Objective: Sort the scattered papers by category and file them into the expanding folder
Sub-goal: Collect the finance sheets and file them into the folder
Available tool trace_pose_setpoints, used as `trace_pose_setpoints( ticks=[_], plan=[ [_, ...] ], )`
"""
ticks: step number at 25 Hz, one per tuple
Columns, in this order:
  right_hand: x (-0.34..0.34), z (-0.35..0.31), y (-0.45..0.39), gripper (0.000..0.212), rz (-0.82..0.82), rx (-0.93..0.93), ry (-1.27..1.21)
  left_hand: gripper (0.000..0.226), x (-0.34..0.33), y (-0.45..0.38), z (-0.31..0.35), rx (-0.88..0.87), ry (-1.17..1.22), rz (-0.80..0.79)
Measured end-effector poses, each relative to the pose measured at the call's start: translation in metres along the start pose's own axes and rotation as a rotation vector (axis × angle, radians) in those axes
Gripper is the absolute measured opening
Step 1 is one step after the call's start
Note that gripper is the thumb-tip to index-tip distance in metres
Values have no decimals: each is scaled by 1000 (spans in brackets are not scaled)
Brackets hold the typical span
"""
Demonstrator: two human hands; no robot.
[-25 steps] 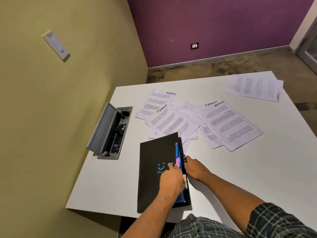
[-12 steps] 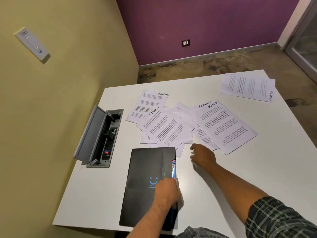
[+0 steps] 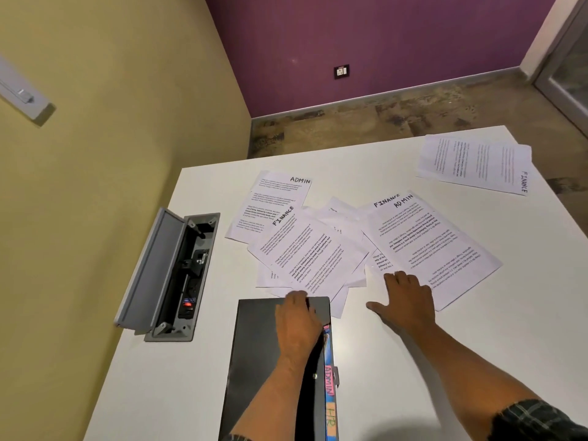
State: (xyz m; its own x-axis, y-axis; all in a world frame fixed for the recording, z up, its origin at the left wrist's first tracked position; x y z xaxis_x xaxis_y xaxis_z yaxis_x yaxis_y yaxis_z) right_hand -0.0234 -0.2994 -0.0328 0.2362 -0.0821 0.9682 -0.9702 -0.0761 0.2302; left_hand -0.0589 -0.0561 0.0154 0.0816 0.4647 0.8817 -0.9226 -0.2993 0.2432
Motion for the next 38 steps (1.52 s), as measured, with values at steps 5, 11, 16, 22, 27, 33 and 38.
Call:
trace_pose_setpoints(
  ticks=[5,11,16,22,27,33,38],
  plan=[
    [-6,-26,-23,59,225,-80,-52,81,-12,-48,-20,247,-104,-99],
    [19,-59,-99,93,91,12,-234,105,-29,-56,-13,289,-207,-258],
    [28,-67,-120,93,9,-66,-119,109,-30,-58,-22,277,-190,-244],
    [32,-75,-123,84,-63,-120,-191,113,-28,-65,-18,301,-186,-265],
    [26,-85,-111,81,40,-61,-120,114,-30,-64,-17,338,-130,-264],
    [27,-88,-109,67,37,-61,-181,115,-34,-65,-21,346,-65,-240],
    [23,-89,-109,49,6,-123,-457,114,-32,-64,-20,349,-38,-225]
  ],
)
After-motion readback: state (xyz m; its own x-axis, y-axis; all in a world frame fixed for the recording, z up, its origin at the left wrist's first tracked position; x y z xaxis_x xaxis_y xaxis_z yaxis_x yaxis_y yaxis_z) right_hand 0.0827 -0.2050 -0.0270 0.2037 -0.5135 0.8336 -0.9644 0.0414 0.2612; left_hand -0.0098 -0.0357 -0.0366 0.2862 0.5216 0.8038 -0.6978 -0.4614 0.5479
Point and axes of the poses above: each hand's wrist, its own y-axis away from the middle knuckle, its own x-axis out of the back of the hand, z = x × y, the point moved 1 cm from there along -y, towards the middle knuckle, and after that the axes turned 8 degrees about x, right-handed, at the moved point
